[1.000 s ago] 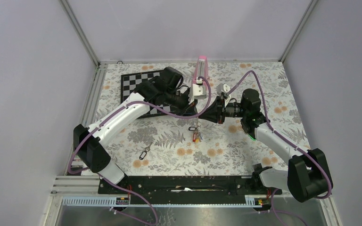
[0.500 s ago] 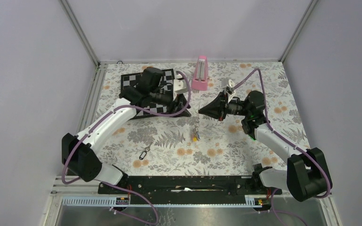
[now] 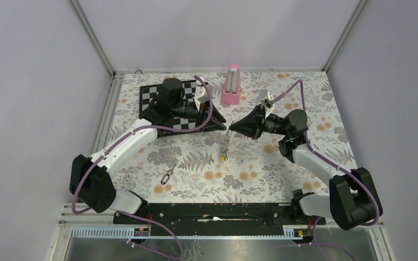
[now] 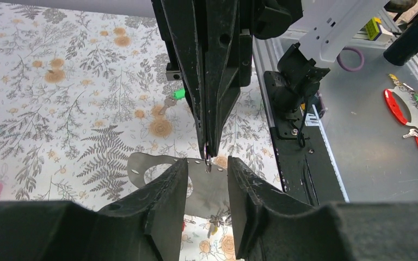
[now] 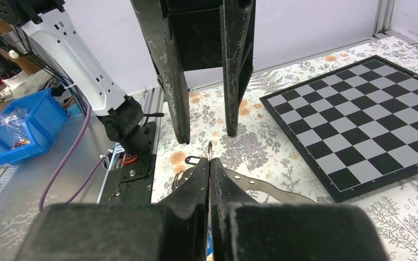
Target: Put the keys on the keyring
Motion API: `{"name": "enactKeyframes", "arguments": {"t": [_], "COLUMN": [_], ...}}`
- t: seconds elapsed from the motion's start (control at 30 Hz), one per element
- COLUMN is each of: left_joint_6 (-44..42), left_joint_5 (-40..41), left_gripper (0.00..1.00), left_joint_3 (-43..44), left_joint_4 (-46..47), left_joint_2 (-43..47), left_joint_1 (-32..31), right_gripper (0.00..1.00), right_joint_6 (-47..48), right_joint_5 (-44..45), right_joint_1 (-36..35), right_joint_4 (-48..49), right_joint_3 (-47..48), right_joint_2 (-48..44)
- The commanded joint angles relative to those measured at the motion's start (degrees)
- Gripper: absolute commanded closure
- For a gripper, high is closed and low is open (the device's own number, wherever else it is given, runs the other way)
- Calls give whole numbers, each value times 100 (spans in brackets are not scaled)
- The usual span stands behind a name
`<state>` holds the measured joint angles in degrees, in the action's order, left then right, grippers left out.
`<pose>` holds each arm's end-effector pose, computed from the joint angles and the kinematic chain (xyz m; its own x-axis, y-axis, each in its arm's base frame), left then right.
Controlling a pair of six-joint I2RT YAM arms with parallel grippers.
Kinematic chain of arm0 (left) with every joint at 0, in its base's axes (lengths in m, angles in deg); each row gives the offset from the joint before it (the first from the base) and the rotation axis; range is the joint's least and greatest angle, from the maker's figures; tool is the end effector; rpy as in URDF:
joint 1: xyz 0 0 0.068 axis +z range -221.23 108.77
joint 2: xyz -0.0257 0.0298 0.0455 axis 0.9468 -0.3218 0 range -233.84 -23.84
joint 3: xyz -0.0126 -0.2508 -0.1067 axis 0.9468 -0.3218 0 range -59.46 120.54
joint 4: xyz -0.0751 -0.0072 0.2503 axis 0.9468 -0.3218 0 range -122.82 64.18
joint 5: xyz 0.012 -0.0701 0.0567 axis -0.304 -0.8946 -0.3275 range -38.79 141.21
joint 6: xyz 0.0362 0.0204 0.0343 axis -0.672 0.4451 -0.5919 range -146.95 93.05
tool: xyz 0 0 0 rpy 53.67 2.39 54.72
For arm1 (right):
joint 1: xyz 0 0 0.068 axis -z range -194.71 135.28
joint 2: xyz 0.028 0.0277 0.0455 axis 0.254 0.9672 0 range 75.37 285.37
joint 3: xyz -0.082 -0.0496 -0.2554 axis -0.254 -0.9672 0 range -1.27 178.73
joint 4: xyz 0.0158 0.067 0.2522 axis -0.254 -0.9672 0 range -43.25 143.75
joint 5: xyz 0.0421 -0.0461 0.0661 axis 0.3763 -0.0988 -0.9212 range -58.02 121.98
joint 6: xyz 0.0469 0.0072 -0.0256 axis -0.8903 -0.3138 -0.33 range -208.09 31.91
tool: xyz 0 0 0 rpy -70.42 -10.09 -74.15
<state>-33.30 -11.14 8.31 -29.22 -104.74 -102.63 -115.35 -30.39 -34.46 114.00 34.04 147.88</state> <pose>0.2543 -0.1921 0.3512 -0.1344 0.1421 -0.9807 0.9875 -0.0625 -0.1444 0.2297 0.1160 0.3003 -0.0956 0.1914 -0.9768 -0.9902 0.0825 0.1130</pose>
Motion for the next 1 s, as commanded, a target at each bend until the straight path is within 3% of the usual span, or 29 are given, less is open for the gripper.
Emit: {"name": "enactKeyframes", "arguments": {"t": [0.0,0.3,0.6,0.8,0.9,0.97], "left_joint_6": [317,170,169,160,84,-136], "left_joint_5": [-329,-327,-322,-310,-275,-190], "left_gripper": [64,66,77,87,99,100], "left_joint_3": [-53,-92,-16,43,78,141], "left_joint_4": [627,535,470,415,351,-5], "left_joint_2": [-95,-148,-283,-321,-316,-298], "left_joint_1": [-20,-31,-156,-165,-165,-167], "right_gripper": [100,100,100,100,100,100], "right_joint_6": [-110,-156,-121,-61,19,95], "right_joint_5": [111,111,128,128,129,133], "right_joint_1": [28,24,23,24,23,29], "right_joint_4": [551,599,556,509,424,346], "right_joint_3": [14,11,-1,-23,-34,-39], "right_joint_2": [-18,-15,-22,-35,-56,-97]}}
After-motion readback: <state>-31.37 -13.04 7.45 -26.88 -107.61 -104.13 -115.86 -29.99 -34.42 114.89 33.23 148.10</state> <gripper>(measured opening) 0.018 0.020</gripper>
